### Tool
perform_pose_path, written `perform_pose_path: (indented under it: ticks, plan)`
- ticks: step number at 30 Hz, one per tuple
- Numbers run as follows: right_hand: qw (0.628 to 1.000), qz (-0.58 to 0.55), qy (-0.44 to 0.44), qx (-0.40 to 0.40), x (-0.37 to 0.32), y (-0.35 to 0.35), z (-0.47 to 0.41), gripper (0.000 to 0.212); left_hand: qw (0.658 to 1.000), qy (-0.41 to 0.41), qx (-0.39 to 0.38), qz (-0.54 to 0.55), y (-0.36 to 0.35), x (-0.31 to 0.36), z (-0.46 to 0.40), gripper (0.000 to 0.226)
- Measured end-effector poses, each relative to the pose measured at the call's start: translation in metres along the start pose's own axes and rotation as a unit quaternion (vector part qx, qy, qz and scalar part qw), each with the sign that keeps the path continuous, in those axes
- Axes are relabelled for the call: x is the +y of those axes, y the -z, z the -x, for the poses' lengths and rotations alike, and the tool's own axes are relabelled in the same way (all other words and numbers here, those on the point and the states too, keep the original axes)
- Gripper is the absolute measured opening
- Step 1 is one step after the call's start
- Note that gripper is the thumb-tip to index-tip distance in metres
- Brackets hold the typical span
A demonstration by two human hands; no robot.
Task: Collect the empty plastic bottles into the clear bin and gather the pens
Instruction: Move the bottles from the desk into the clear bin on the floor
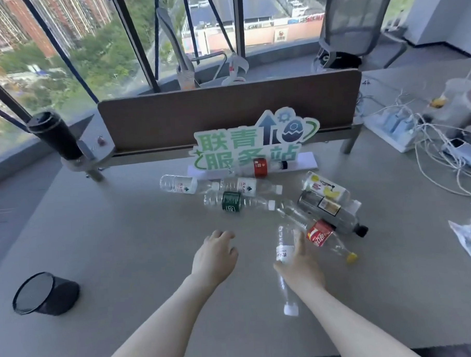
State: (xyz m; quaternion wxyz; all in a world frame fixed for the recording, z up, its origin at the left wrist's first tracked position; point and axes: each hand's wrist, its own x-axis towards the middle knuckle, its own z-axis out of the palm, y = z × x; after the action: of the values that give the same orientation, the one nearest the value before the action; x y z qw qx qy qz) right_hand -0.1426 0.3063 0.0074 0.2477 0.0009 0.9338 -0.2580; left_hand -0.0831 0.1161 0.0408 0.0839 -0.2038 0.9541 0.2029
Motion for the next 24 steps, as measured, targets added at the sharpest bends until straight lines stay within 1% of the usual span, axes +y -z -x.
perform_pose_path:
  ticks: [3, 6, 9, 12, 16, 18, 19, 21, 24]
  plan:
    - [0.997, -0.055, 0.033, 0.036, -0.013, 0.015, 0.002, 0.099, 1.0, -0.017, 0.019, -0.016, 0.013, -0.004, -0.034, 0.045]
    - [0.996, -0.068, 0.027, 0.056, -0.02, 0.029, 0.002, 0.098, 0.997, -0.039, 0.023, -0.057, 0.021, -0.003, -0.077, 0.053]
    - [0.994, -0.067, 0.01, 0.081, -0.016, 0.031, 0.001, 0.098, 0.992, -0.07, 0.001, -0.103, 0.017, -0.002, -0.12, 0.065]
    - [0.993, -0.07, -0.017, 0.089, -0.01, 0.025, 0.003, 0.098, 0.983, -0.112, -0.026, -0.146, 0.002, -0.009, -0.158, 0.067]
    - [0.992, -0.07, -0.027, 0.099, -0.01, 0.015, 0.008, 0.097, 0.97, -0.127, -0.067, -0.194, -0.011, -0.02, -0.178, 0.067]
    - [0.991, -0.083, -0.03, 0.098, -0.012, 0.01, 0.011, 0.097, 0.968, -0.124, -0.082, -0.203, -0.015, -0.028, -0.173, 0.062]
    - [0.991, -0.087, -0.031, 0.098, -0.014, 0.007, 0.012, 0.096, 0.97, -0.113, -0.091, -0.196, -0.018, -0.035, -0.168, 0.064]
    - [0.99, -0.098, -0.028, 0.096, -0.021, 0.003, 0.013, 0.096, 0.979, -0.079, -0.097, -0.158, -0.023, -0.05, -0.154, 0.067]
    - [0.99, -0.105, -0.005, 0.09, -0.038, -0.001, 0.014, 0.096, 0.993, -0.016, -0.079, -0.089, -0.022, -0.07, -0.129, 0.064]
